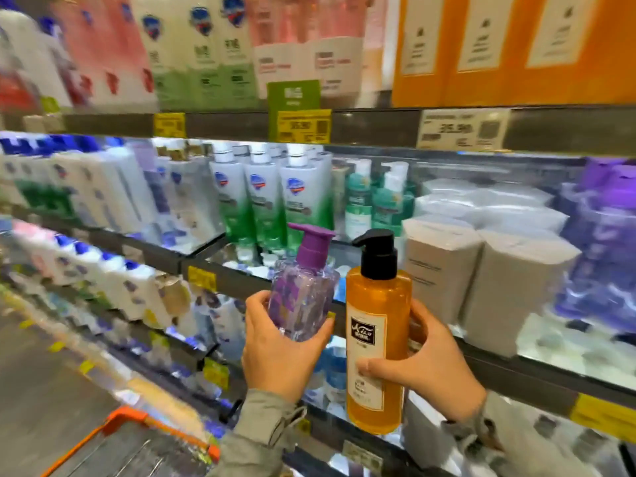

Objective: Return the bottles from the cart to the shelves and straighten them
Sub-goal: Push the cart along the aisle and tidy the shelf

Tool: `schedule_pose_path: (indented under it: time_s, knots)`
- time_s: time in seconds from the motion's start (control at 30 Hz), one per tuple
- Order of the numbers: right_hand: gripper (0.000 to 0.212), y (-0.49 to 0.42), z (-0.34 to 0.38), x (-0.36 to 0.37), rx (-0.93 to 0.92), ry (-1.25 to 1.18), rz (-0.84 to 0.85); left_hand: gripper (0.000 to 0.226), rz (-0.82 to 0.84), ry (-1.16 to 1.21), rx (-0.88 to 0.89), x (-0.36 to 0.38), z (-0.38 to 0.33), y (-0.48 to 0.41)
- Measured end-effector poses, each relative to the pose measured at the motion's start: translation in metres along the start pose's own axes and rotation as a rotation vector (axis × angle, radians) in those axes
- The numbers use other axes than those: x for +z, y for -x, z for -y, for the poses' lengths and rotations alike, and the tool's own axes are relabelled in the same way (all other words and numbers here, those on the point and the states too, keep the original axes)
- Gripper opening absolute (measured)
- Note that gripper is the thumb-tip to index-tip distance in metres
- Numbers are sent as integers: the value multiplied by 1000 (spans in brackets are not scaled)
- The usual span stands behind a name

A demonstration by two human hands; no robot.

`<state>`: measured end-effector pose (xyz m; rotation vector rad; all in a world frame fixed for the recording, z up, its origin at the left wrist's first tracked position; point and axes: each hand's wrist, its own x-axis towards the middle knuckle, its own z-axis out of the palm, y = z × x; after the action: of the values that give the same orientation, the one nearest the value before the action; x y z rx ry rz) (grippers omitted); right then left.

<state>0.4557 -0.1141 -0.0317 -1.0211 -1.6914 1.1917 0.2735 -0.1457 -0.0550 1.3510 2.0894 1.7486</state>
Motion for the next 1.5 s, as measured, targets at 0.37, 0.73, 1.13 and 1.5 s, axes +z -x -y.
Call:
schedule_pose_path:
  time_s: [0.37, 0.73, 1.13, 1.5]
  knots:
    - [77, 98, 4, -53, 62, 125, -353, 80, 296, 264, 149, 41, -48, 50]
    - [75, 149, 9, -121, 20, 130, -500, 75, 434, 448, 216, 83, -109, 101]
    - [67, 151, 11, -232, -73, 125, -501, 81, 350, 617, 237, 159, -184, 144]
    - [68, 119, -15, -299, -178, 63, -531, 75, 264, 707, 233, 223, -211, 146]
